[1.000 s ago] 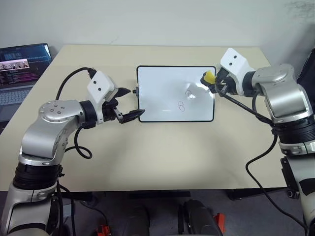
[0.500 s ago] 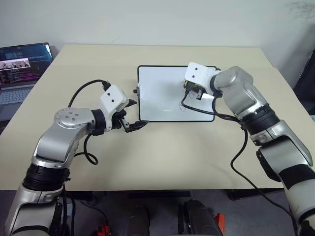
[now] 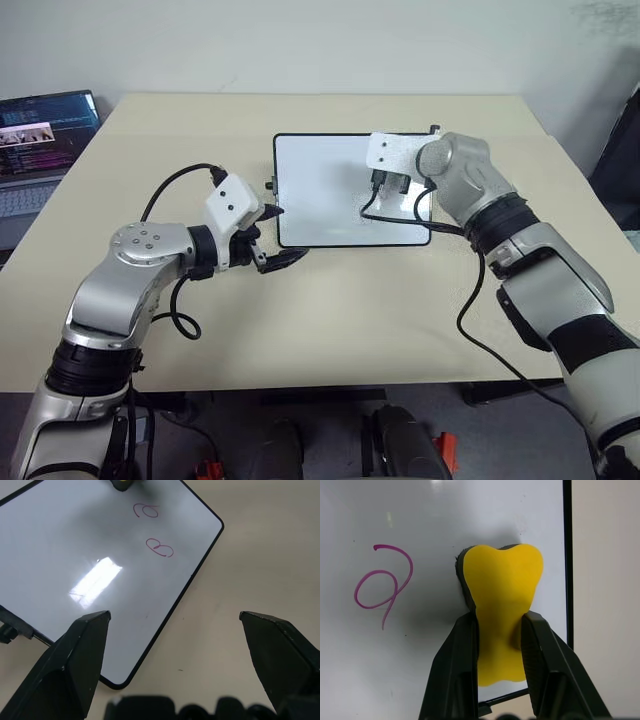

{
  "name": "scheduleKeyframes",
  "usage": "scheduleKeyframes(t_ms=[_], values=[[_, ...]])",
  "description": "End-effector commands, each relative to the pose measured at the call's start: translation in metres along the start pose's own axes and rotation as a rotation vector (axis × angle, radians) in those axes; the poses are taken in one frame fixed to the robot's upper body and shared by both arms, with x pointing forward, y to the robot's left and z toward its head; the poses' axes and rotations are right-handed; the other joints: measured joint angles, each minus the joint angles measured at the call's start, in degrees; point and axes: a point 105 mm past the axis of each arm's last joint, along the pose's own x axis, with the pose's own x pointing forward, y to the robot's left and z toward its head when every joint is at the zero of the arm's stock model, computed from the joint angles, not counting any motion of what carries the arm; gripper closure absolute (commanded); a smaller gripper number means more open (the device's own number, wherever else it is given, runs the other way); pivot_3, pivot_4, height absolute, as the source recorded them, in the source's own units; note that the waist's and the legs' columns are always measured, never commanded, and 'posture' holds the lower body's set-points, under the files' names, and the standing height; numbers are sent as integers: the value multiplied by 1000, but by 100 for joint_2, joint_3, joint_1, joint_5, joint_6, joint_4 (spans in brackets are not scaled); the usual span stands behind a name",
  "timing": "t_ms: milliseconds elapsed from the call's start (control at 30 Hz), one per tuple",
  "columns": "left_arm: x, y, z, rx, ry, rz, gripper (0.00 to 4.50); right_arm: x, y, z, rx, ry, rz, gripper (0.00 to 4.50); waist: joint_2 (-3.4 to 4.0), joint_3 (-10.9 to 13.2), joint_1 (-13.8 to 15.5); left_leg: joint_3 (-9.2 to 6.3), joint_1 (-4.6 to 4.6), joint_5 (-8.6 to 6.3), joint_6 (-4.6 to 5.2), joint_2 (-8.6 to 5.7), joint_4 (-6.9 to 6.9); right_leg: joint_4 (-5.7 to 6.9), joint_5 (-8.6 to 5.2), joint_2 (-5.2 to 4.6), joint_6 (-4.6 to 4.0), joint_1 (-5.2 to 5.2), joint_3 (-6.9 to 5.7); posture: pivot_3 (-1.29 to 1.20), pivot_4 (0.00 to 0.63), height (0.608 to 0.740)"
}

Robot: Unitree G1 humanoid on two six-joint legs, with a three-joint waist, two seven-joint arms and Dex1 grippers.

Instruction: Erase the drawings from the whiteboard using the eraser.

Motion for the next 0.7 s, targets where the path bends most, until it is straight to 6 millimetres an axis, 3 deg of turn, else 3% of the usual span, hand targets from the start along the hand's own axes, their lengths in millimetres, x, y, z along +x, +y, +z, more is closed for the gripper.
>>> scheduleKeyframes(t_ms=[33,367,600,700], values=[[-11,7,8,30,-19,44,0,5,12,6,-56,17,21,3662,-1,-1,-34,0,4,0,0,0,1,2,0,0,3,3,1,0,150,740],[-23,21,6,42,3,95,0,5,32,22,-78,-27,93,3663,-2,-2,-69,-2,8,6,4,1,7,9,2,4,24,5,4,0,150,740],[-23,19,4,33,5,97,0,2,73,33,-108,-74,222,3664,-12,-12,-71,-2,11,6,4,3,7,10,1,6,25,7,4,0,150,740],[-23,19,5,33,5,97,0,0,78,30,-106,-69,231,3664,-14,-13,-67,-2,14,7,4,2,12,11,3,6,29,12,4,0,150,740]])
